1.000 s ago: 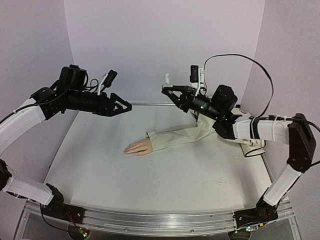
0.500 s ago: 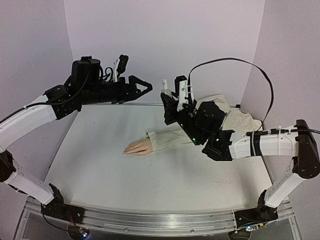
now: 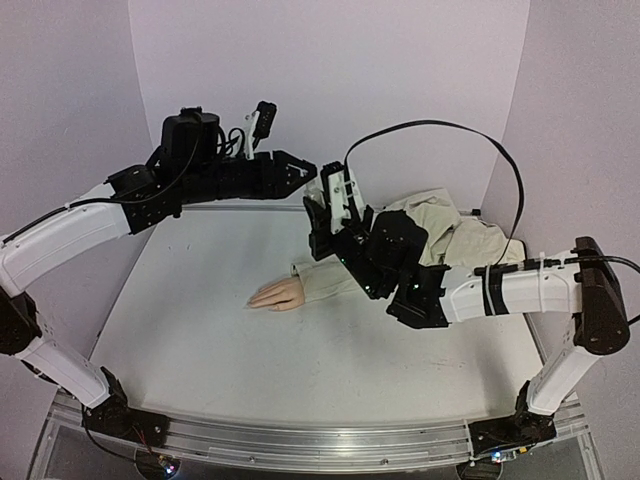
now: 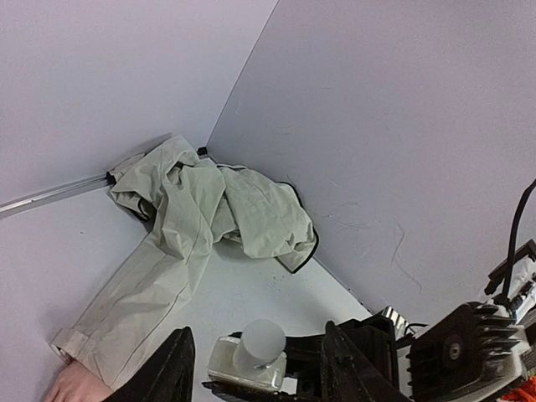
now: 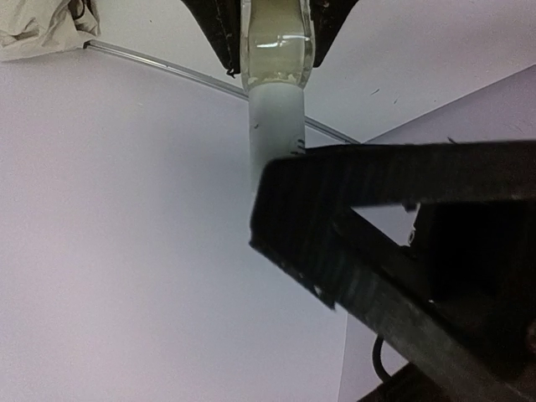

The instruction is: Paint the nails

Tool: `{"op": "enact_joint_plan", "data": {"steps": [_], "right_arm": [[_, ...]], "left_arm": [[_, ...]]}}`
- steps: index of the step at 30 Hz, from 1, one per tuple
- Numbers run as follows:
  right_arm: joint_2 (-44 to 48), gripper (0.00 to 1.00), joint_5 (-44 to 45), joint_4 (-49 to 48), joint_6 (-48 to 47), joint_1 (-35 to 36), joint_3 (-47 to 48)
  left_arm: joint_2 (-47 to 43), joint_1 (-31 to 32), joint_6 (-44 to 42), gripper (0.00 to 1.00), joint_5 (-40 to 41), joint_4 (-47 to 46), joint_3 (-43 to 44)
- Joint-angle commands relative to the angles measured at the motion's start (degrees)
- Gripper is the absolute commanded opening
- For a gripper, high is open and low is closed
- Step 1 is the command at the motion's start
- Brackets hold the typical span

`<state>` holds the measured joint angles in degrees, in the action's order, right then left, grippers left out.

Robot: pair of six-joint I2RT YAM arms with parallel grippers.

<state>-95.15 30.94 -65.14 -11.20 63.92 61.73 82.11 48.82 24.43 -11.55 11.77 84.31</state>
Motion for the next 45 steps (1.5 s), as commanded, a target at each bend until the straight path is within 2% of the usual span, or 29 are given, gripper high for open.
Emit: {"op": "enact_joint_plan", "data": {"steps": [1, 16, 24, 26, 28, 31, 32, 34, 36, 39, 45], "right_arm": [[0.07, 0.00, -0.15, -4.12, -1.06, 0.59, 3.68], [-1.12, 0.00, -0.98, -3.71, -1.75, 1.16, 5.41], [1.89, 0.00, -7.47, -3.50, 0.70, 1.12, 4.51], [3.41, 0.00, -12.43, -2.17, 1.90, 0.60, 4.59], [5.46, 0.00, -21.46, 0.44, 4.19, -1.29, 4.50], [10.25, 0.00, -40.88, 1.22, 10.14, -6.53, 2.32], [11.32, 0.00, -48.36, 0.81, 14.69, -9.16, 1.98], [12.75, 0.00, -64.36, -3.92, 22.28, -13.54, 0.87], [13.39, 0.00, -72.49, -7.75, 28.36, -15.16, 0.66], [13.10, 0.00, -76.95, -12.11, 35.67, -15.23, 1.49], [13.39, 0.00, -76.80, -16.85, 42.74, -15.31, 1.37]], "left_arm": [[0.43, 0.14, -1.99, 0.49, 1.77, -2.72, 3.09], [2.18, 0.14, -2.68, 0.14, -0.65, -2.54, 3.05], [1.49, 0.14, -5.26, 0.00, -10.41, -2.59, -0.42], [1.55, 0.08, -7.08, 0.00, -15.54, -2.65, -1.16], [1.65, 0.05, -9.80, 0.00, -22.13, -2.63, -1.78], [1.72, -0.73, -13.52, 0.00, -37.84, -2.58, -2.45], [1.74, -1.10, -14.48, 0.00, -42.70, -2.55, -2.56], [1.82, -1.41, -16.76, 0.00, -52.40, -2.54, -2.46], [1.91, -1.53, -18.51, 0.00, -58.22, -2.54, -2.17], [2.26, -1.58, -21.28, 0.00, -62.28, -2.54, -1.48], [4.48, -2.21, -23.08, 0.00, -67.30, -2.54, 1.14]]}}
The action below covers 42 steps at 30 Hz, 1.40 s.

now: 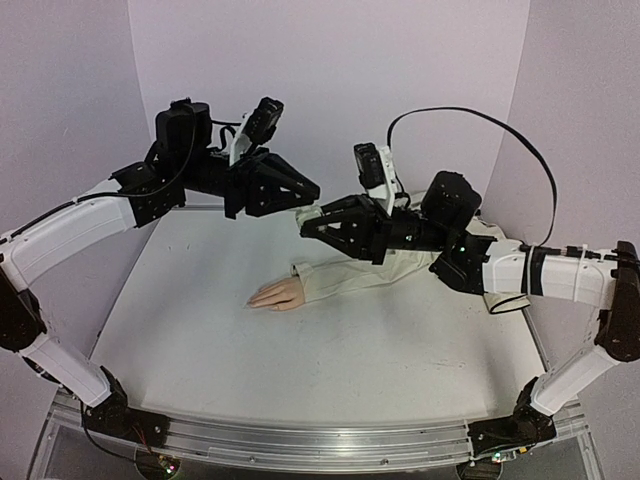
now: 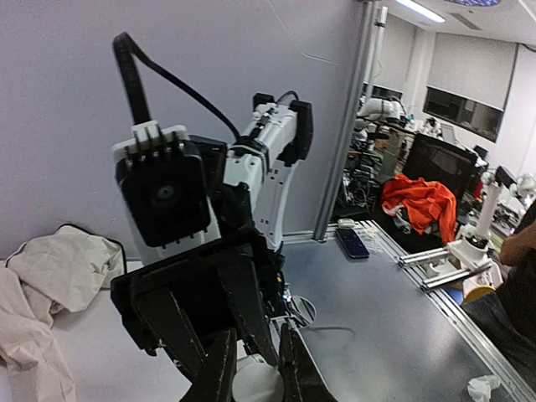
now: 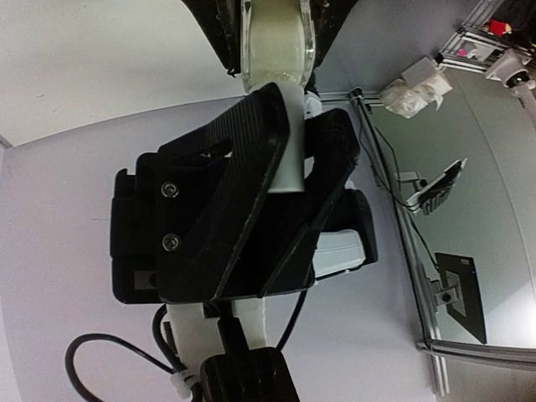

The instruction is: Paint the nails

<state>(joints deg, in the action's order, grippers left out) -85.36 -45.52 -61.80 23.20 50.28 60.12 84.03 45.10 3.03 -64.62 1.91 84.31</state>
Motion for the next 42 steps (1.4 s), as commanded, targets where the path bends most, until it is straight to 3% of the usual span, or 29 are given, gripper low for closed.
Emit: {"op": "enact_joint_plan", "data": {"steps": [1, 3, 7, 9, 12, 15, 17, 20, 24, 27, 28, 33, 42], "right_arm": [[3.70, 0.00, -0.62, -20.42, 8.85, -1.69, 2.99], [4.28, 0.00, -0.42, -20.40, 8.70, -1.72, 2.76], [6.22, 0.00, 3.20, -16.70, 3.49, -2.24, 0.80], [7.61, 0.00, 7.36, -9.45, -1.79, -2.28, 0.28], [9.49, 0.00, 14.15, -0.27, -8.86, -2.37, -0.47], [10.36, 0.00, 21.45, 5.83, -14.91, -2.22, -0.53], [10.28, 0.00, 25.93, 8.30, -17.98, -2.23, -0.34], [8.93, 0.00, 33.97, 9.53, -19.91, -2.03, 0.12], [5.71, 0.00, 51.81, 9.33, -20.98, 0.81, 1.16], [2.94, 0.00, 62.19, 7.73, -22.67, 4.32, 1.74], [1.87, 0.00, 64.32, 7.36, -23.66, 5.81, 2.42], [-2.82, 0.00, 70.84, 7.17, -26.54, 10.53, 5.73], [-7.09, 0.00, 71.70, 7.13, -27.49, 13.87, 9.54]], "left_arm": [[2.91, 1.39, -1.46, 0.00, -14.92, 7.32, 1.54], [3.27, 1.03, -0.78, 0.01, -14.84, 7.32, 2.15], [1.47, -1.16, 2.74, 0.30, -5.02, 7.30, 1.36], [-0.59, -2.96, 4.72, 0.39, -1.38, 7.32, 0.11], [-4.12, -5.16, 6.96, 0.64, 2.22, 7.43, -3.01], [-7.29, -5.89, 7.95, 0.80, 6.18, 8.55, -6.35], [-8.27, -5.90, 9.83, 0.85, 10.18, 9.79, -6.99], [-8.23, -5.90, 16.35, 0.84, 19.87, 11.26, -6.01], [-8.25, -5.64, 26.29, 0.79, 31.25, 11.47, -4.20], [-8.16, -3.52, 26.67, 0.77, 36.84, 11.36, -2.42], [-7.99, -2.97, 25.83, 0.71, 38.62, 11.25, -1.67], [-5.20, -2.16, 23.20, 0.67, 39.38, 11.27, 1.78], [-3.95, -1.57, 21.53, 0.55, 40.98, 11.14, 1.91]]}}
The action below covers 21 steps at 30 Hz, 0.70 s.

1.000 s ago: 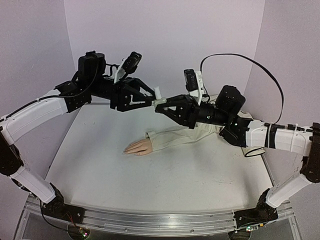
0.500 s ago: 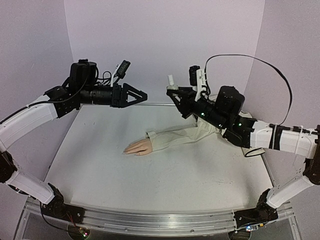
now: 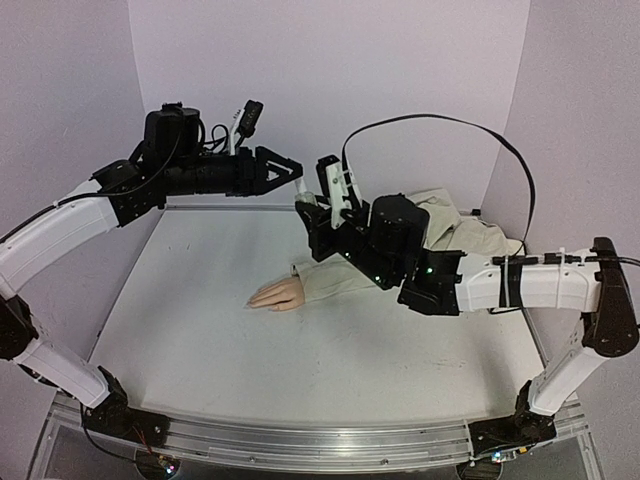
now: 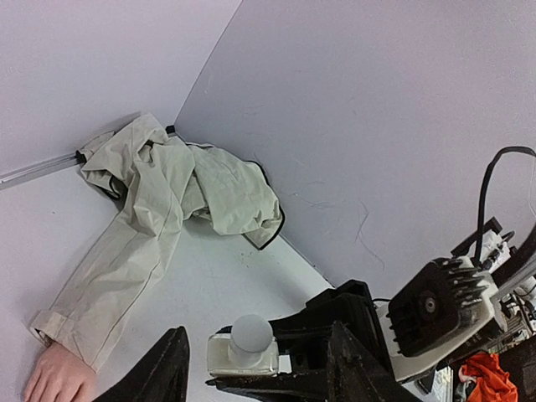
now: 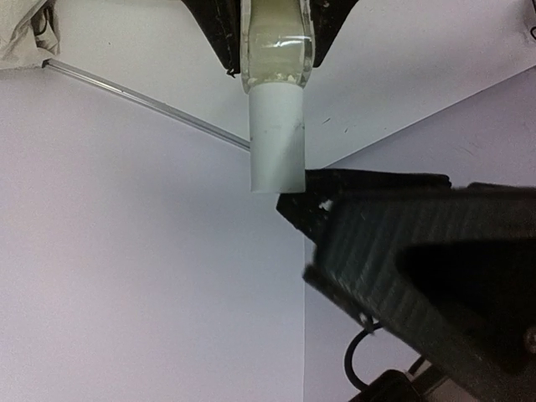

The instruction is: Paint the nails

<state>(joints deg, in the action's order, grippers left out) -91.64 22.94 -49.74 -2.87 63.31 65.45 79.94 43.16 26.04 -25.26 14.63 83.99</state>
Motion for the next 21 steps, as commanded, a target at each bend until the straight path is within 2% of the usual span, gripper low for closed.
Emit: {"op": "enact_joint_plan", "data": {"steps": [1, 4, 6, 8, 13, 17, 21], "right_arm": [[-1.15, 0.00, 3.28, -4.93, -1.63, 0.96, 4.62], [-2.05, 0.00, 3.47, -4.93, -2.32, 1.51, 5.72], [-2.57, 0.00, 3.46, -4.89, -2.68, 1.69, 6.27], [-2.96, 0.00, 3.58, -4.79, -2.96, 1.88, 6.80], [-3.37, 0.00, 3.39, -4.76, -2.97, 2.05, 7.39], [-3.10, 0.00, 2.82, -5.21, -2.24, 2.02, 7.22], [-1.03, 0.00, -2.60, -6.24, -2.03, 1.83, 5.83]], "left_arm": [[0.23, 0.31, -1.58, 0.53, 1.73, -1.54, 2.21], [0.58, 0.43, -1.98, 0.41, 1.56, -1.54, 2.39], [0.89, 0.44, -2.13, 0.36, 1.21, -1.55, 2.50], [1.23, 0.54, -2.15, 0.27, 0.89, -1.56, 2.50], [2.01, 0.79, -2.31, 0.19, 0.47, -1.54, 1.99], [2.31, 1.04, -3.10, 0.03, -1.03, -1.62, 1.68], [3.45, 1.14, -5.93, 0.00, -8.97, -1.71, 1.84]]}}
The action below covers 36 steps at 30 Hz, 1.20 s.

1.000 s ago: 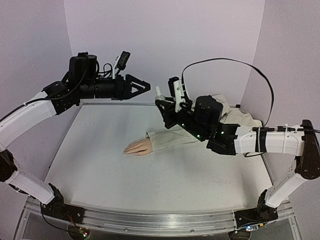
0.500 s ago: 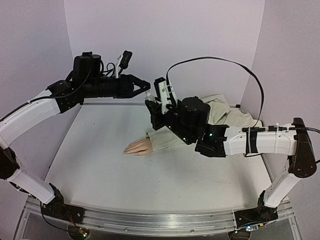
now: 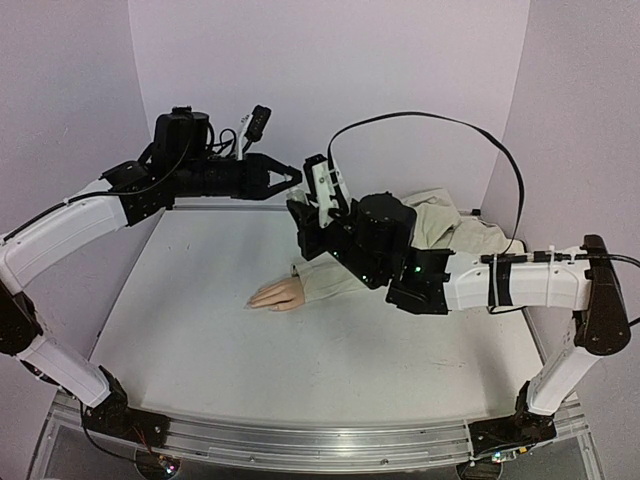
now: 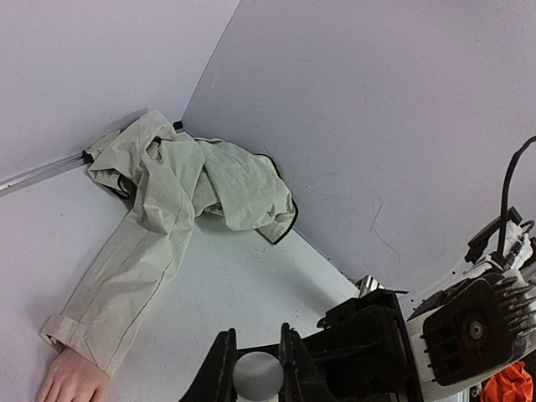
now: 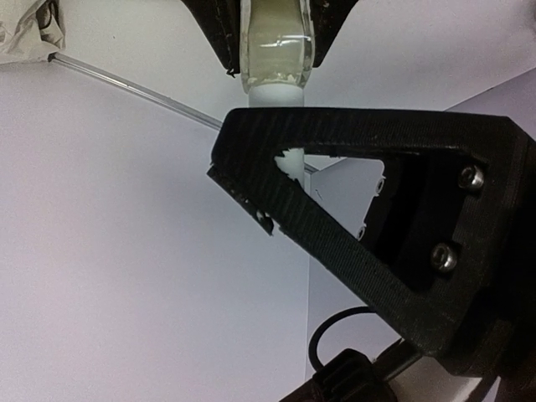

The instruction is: Paint the nails

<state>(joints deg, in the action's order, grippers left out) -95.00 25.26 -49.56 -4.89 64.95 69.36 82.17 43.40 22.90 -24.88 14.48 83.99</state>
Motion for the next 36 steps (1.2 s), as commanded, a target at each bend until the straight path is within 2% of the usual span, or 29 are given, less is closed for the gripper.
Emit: {"op": "enact_joint_plan", "data": {"steps": [1, 3, 4, 8, 10, 12, 15, 19, 20, 24, 28, 32, 36], "right_arm": [[3.20, 0.00, -8.89, -6.36, 0.39, -0.19, 1.53], [5.98, 0.00, -18.97, -6.01, 2.80, -2.11, 0.62], [7.29, 0.00, -25.66, -5.73, 4.17, -3.72, 0.00], [10.44, 0.00, -65.94, -10.70, 17.71, -14.05, -2.04], [11.05, 0.00, -77.40, -13.49, 20.85, -14.62, -1.59], [11.50, 0.00, -82.20, -17.97, 25.46, -14.60, -1.70], [12.90, 0.00, -81.58, -22.34, 29.70, -14.59, -3.51], [14.67, 0.00, -76.94, -22.35, 29.62, -14.70, -5.66], [15.01, 0.00, -75.94, -22.29, 29.40, -14.80, -6.17], [16.29, 0.00, -71.28, -19.27, 25.62, -15.24, -7.83], [17.49, 0.00, -61.56, -8.57, 17.55, -15.25, -7.39], [17.11, 0.00, -47.98, -0.36, 10.70, -15.18, -6.13], [14.81, 0.00, -32.97, 2.82, 7.59, -14.33, -4.67]], "left_arm": [[1.56, 0.88, -3.82, 0.00, -11.77, -1.49, 1.90], [2.14, 0.90, -6.74, 0.00, -18.91, -1.47, 1.72], [2.51, 0.88, -9.10, 0.00, -24.92, -1.47, 1.79], [4.64, 0.86, -20.20, 0.00, -50.68, -1.47, 0.89], [5.61, 0.51, -22.54, 0.00, -56.88, -1.47, 1.84], [6.36, 0.44, -25.52, 0.00, -58.32, -1.48, 2.93], [7.79, 0.38, -27.69, 0.00, -59.37, -1.52, 5.26], [9.31, 0.37, -27.43, 0.01, -57.23, -1.48, 7.37], [9.28, 0.33, -26.85, 0.05, -55.74, -1.47, 7.43], [6.40, -0.24, -23.46, 0.39, -46.04, -1.49, 4.25], [0.51, -2.32, -18.30, 0.63, -33.16, -1.22, -2.11], [-4.99, -3.75, -13.21, 0.70, -21.96, -0.99, -7.26], [-8.43, -3.67, -5.65, 0.70, -12.13, -1.09, -8.97]]}}
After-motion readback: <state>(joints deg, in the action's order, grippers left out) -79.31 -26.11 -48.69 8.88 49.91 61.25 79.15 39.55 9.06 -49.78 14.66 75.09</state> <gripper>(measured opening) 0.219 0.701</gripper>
